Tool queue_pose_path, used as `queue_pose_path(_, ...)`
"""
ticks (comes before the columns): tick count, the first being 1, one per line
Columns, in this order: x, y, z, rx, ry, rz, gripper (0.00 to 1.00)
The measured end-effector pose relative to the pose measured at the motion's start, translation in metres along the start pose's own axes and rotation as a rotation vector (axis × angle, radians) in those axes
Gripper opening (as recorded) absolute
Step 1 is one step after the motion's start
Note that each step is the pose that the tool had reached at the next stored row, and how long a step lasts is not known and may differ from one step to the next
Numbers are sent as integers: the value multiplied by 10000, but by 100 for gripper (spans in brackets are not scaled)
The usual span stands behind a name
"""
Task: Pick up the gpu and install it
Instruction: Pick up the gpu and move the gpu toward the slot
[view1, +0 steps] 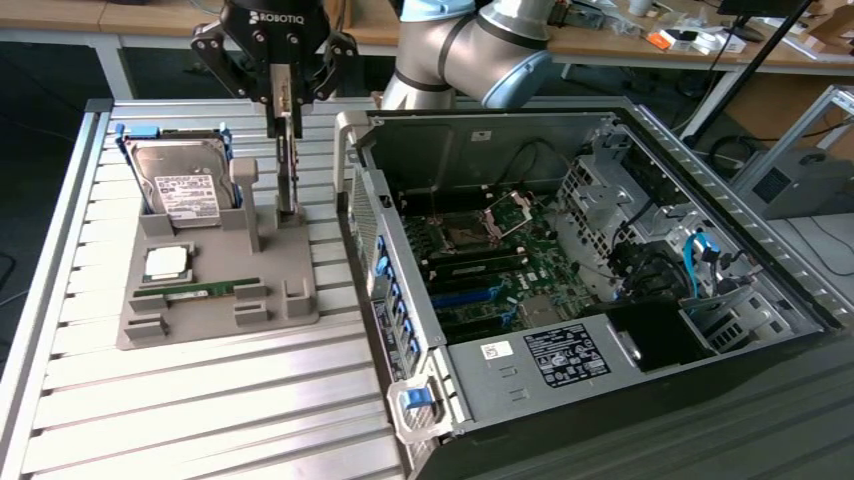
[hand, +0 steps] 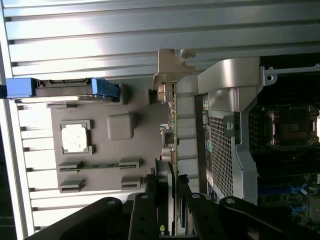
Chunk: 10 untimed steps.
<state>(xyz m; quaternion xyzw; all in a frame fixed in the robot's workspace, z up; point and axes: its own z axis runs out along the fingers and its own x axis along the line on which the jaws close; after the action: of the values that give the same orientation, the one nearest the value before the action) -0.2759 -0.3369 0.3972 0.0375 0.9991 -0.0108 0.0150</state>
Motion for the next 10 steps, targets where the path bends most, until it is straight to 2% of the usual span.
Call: queue_pose_path(10, -1, -1, -43, -2, 1, 0, 27)
